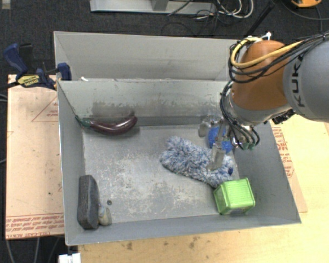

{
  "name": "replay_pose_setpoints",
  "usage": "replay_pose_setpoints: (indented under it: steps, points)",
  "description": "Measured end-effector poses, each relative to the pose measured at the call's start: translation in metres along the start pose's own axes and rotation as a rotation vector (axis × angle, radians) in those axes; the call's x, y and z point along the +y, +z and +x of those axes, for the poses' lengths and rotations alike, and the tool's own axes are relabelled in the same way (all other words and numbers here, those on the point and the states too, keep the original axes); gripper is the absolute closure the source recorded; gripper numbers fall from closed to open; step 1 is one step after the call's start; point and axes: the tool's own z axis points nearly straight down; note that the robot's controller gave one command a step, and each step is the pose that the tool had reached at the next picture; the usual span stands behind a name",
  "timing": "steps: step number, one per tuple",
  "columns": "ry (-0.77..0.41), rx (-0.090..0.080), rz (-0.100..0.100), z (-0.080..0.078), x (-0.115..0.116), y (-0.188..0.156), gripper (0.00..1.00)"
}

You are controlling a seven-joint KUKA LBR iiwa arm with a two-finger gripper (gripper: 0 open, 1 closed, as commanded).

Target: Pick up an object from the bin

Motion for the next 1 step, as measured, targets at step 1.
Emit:
replay_pose_setpoints:
  steps: [1]
  points:
    - [-0.162,-0.008,0.001,0.0011,0.0297,0.0900,1.00]
